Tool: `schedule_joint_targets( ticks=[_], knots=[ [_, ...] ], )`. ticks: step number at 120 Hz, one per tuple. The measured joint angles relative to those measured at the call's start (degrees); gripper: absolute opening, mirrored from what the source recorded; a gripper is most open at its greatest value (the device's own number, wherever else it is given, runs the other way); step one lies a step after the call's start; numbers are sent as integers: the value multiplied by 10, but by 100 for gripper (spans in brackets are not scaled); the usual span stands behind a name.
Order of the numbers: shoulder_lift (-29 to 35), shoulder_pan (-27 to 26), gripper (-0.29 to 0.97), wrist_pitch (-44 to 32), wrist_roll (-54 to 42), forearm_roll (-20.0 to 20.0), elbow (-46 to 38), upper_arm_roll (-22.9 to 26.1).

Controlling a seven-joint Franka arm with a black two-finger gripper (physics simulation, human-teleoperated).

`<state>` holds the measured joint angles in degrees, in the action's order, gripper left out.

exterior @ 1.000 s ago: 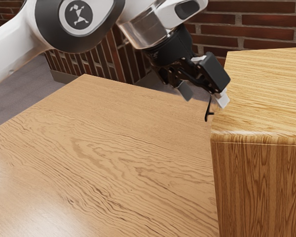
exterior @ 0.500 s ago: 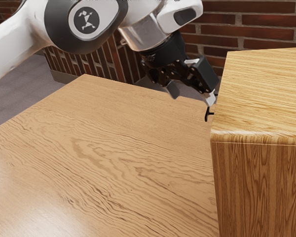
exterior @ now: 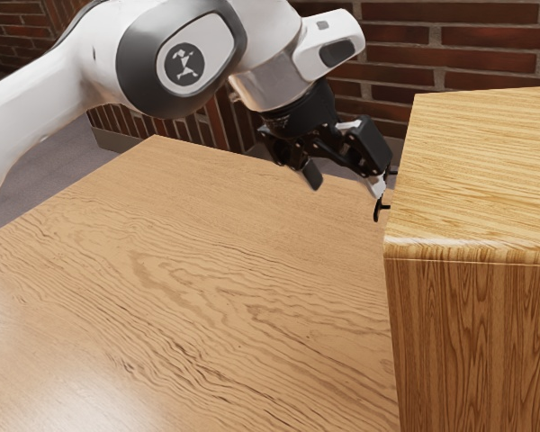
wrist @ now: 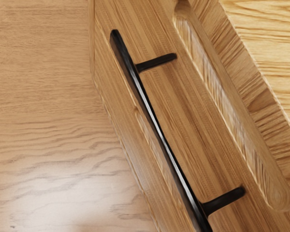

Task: Pull the drawer handle with one arm to open the drawer

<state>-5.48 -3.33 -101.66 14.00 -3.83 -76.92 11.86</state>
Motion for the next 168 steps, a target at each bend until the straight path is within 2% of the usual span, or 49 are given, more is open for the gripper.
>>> schedule_joint_targets(
  ticks=[35,168],
  knots=[
    [11,2,68,-33,24,-9,-21,-2],
    [11,1,68,-66,69,-12,-54,-26]
  ],
)
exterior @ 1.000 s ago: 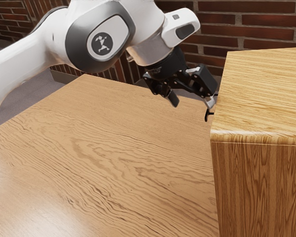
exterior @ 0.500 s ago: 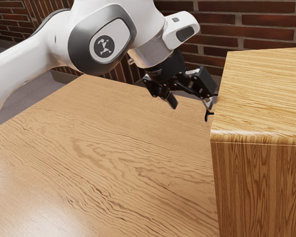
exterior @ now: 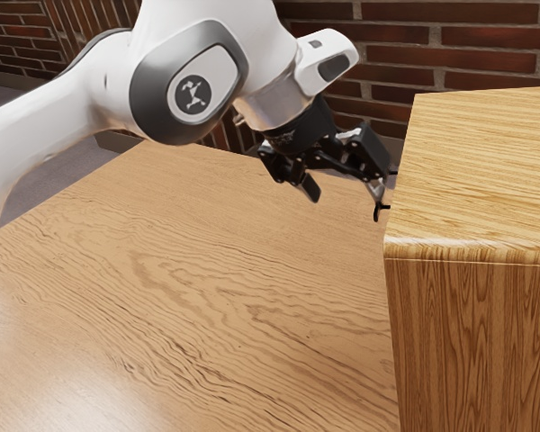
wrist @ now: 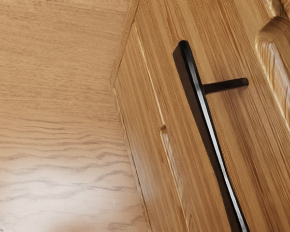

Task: Pull the drawer handle with one arm to open the drawer

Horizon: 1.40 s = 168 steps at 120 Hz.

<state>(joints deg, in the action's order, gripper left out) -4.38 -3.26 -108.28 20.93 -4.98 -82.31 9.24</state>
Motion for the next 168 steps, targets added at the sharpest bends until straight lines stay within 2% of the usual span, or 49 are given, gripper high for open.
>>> schedule_joint_targets(
  ticks=[53,149,168],
  knots=[
    [-15,2,68,-37,25,-24,-18,-3],
    [7,-2,68,-46,39,-22,-50,-28],
    [8,3,68,-57,40,-11,-52,-32]
  ],
)
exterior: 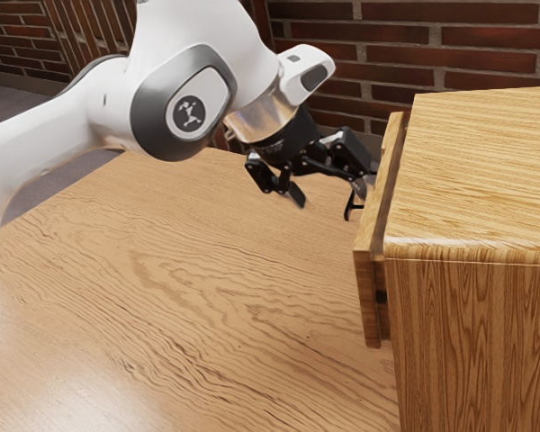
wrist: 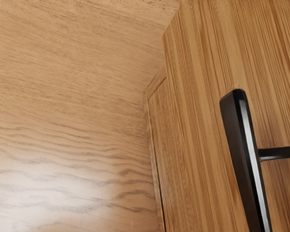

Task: Pull the drawer handle with one arm to open the drawer

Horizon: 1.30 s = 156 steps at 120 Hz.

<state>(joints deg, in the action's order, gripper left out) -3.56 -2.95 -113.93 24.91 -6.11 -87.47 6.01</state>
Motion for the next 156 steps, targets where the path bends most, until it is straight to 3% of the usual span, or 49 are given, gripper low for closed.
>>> schedule_joint_targets(
  ticks=[100,122,156],
  knots=[
    [40,-30,68,-9,1,5,-49,-39],
    [43,-38,68,-17,0,32,-52,-42],
    [57,-51,68,-21,0,41,-61,-62]
  ],
)
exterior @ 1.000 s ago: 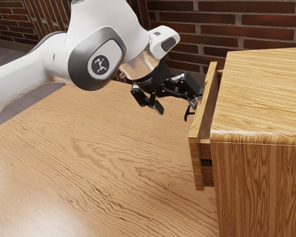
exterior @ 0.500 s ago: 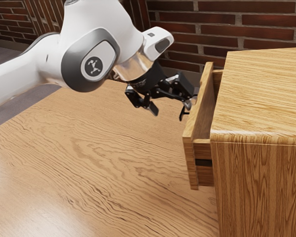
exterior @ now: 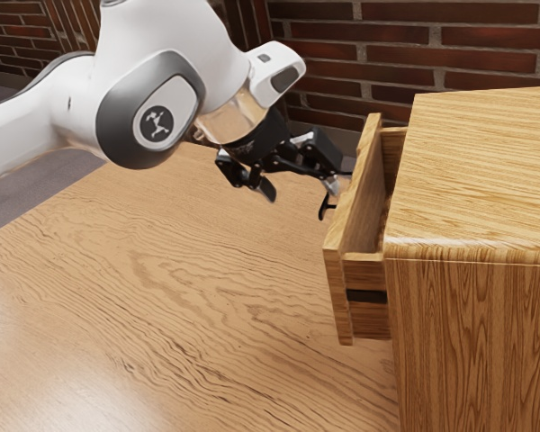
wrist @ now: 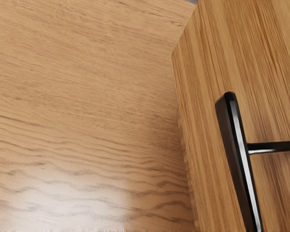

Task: Pull the drawer handle with one arm to open the drawer

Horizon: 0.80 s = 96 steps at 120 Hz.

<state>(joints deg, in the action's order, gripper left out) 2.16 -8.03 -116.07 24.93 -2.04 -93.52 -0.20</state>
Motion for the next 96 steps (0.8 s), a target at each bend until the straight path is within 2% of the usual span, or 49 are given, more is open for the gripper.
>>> schedule_joint_targets(
  ticks=[38,62,72,84,96],
  knots=[
    [28,41,68,-1,0,3,-34,-33],
    [113,45,68,29,0,5,-36,-40],
    [145,-6,68,71,1,6,-14,-42],
    [153,-95,68,130,2,8,10,-47],
    [153,-188,68,198,2,45,39,-49]
  ],
)
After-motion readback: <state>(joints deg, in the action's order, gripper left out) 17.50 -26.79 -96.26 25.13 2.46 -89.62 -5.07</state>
